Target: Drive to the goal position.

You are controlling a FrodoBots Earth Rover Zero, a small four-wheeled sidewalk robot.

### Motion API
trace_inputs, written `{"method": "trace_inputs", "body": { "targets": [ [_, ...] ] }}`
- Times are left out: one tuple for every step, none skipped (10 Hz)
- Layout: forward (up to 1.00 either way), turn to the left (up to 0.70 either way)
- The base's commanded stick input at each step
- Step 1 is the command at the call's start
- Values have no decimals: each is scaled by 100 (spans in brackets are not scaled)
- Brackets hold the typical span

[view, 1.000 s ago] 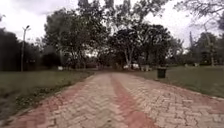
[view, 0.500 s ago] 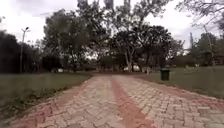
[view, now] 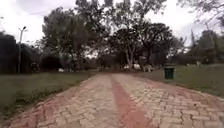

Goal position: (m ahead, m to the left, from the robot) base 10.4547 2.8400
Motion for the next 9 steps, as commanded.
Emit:
{"method": "trace_inputs", "body": {
  "targets": [
    [70,0],
    [70,0],
    [70,0],
    [70,0],
    [70,0],
    [70,0],
    [70,0],
    [70,0],
    [70,0]
  ]
}}
